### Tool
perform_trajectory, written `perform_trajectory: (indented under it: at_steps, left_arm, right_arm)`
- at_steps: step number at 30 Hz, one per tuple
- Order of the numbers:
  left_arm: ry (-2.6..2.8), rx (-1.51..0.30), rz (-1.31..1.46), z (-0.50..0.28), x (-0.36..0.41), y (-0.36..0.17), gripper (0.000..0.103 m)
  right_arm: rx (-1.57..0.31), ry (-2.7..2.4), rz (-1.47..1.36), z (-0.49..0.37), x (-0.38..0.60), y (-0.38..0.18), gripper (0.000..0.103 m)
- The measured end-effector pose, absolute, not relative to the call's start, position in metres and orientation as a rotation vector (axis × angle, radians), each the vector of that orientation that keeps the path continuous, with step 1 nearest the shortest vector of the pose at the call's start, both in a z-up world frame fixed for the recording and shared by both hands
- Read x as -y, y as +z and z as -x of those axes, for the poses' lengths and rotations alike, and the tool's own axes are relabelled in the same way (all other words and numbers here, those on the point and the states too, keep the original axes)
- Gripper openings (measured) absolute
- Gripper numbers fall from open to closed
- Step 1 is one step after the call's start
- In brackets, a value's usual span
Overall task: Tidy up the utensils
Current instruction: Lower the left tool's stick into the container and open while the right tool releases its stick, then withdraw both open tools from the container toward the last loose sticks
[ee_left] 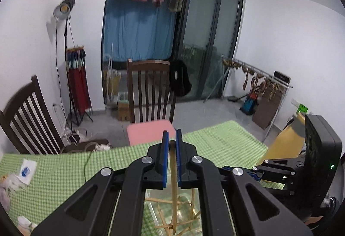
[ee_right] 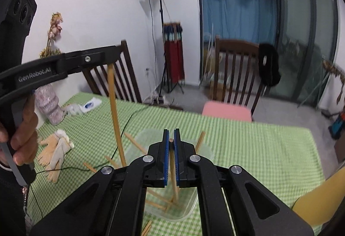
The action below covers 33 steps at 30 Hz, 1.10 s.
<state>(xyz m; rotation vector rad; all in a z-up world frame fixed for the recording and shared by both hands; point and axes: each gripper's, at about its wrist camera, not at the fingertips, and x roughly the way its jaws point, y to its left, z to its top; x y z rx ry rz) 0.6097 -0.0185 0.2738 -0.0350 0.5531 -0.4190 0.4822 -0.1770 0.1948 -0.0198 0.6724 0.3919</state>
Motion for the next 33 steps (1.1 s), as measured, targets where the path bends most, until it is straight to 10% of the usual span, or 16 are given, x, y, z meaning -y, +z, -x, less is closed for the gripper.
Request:
perform_trajectory:
  at_steps: [10,33]
  left_arm:
    - [-0.416,-0.694,-0.003,-0.621,0.028,0.207,0.006]
    - [-0.254,-0.447,-0.012,-0.366,-0.024,0.219,0.059]
  right_arm:
    - [-0.705,0.376,-0.045,-0.472,0.197,0.185,0.008]
    - [-0.529,0.265,-0.015,-0.336,0.228,0.214,0.057]
